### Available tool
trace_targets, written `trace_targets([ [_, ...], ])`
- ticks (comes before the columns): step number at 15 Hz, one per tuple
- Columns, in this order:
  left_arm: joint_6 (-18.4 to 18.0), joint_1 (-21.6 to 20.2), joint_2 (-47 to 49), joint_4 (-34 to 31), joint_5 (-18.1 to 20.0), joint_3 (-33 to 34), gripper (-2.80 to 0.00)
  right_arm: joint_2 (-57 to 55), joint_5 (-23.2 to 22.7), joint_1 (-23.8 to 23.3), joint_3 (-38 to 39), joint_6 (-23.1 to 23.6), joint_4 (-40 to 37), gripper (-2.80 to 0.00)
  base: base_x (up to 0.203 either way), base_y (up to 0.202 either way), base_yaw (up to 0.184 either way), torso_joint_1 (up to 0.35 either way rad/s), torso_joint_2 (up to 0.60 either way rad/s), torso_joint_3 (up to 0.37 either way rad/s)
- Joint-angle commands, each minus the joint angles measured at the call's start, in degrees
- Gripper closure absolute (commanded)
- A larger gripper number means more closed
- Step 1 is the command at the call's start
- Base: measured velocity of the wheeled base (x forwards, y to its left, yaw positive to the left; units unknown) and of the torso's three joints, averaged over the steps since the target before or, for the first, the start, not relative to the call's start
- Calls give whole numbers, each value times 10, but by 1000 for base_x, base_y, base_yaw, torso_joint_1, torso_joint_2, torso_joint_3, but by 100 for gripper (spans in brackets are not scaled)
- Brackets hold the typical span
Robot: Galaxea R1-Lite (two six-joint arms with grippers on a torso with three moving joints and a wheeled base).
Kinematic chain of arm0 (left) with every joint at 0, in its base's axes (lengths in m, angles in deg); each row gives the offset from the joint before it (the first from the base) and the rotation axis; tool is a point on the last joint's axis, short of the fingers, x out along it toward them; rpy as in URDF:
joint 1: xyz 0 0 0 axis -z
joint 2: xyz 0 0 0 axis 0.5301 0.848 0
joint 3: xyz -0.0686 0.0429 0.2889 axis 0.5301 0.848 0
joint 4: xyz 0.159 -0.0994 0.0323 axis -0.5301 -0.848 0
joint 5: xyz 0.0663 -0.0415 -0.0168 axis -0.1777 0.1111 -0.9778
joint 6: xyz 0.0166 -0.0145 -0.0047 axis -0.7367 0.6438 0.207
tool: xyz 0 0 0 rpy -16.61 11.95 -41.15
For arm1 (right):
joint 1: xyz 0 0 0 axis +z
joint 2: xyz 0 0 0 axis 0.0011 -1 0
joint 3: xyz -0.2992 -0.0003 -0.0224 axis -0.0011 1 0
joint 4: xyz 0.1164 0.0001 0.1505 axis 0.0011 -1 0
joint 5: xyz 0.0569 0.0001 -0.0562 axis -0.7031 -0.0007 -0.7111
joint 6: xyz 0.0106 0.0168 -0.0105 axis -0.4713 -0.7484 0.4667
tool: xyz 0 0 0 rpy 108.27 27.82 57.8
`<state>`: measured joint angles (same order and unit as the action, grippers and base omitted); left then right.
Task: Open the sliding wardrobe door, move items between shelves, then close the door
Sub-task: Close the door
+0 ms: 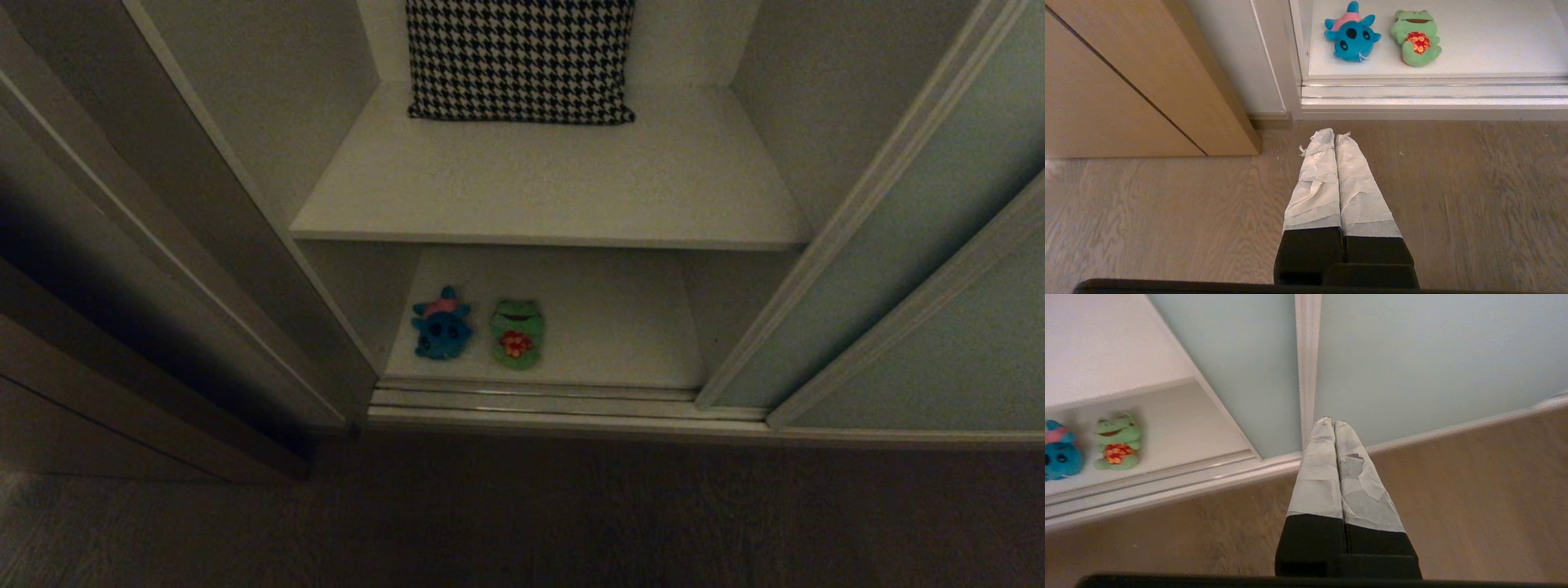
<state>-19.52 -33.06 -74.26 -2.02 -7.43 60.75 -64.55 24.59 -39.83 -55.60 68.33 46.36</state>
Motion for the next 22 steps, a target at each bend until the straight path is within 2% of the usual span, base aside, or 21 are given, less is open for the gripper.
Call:
trace_targets([
  [1, 0, 0, 1, 0, 0, 0, 0, -38, -25, -6, 2, -1, 10, 0, 0, 0, 0, 0, 0, 0],
  [4, 0, 0, 1, 0, 0, 0, 0, -64, -98, -8, -2, 1, 14, 0, 0, 0, 0, 0, 0, 0],
  [8, 0, -1, 1, 0, 0, 0, 0, -93, -140, -10, -3, 0, 38, 0, 0, 0, 0, 0, 0, 0],
  [22, 0, 0, 1, 0, 0, 0, 0, -198, -144, -13, -3, 0, 153, 0, 0, 0, 0, 0, 0, 0],
])
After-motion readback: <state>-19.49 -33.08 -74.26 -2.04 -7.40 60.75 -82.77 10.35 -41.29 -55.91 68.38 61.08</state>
